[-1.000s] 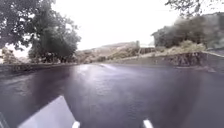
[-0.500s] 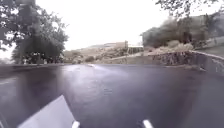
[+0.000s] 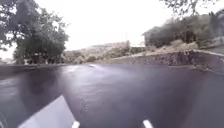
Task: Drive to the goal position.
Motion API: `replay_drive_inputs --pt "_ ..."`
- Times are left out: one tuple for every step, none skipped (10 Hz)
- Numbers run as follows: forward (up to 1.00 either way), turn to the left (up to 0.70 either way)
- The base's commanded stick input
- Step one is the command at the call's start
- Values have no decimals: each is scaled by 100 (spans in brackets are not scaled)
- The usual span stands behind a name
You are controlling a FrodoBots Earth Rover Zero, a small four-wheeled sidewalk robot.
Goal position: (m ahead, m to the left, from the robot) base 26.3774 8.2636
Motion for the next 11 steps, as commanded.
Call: replay_drive_inputs --pt "70 0" --pt "70 0" --pt "70 0" --pt "70 0" --pt "70 0" --pt "70 0" --pt "70 34" --pt "70 34" --pt "70 0" --pt "70 0" --pt "70 0"
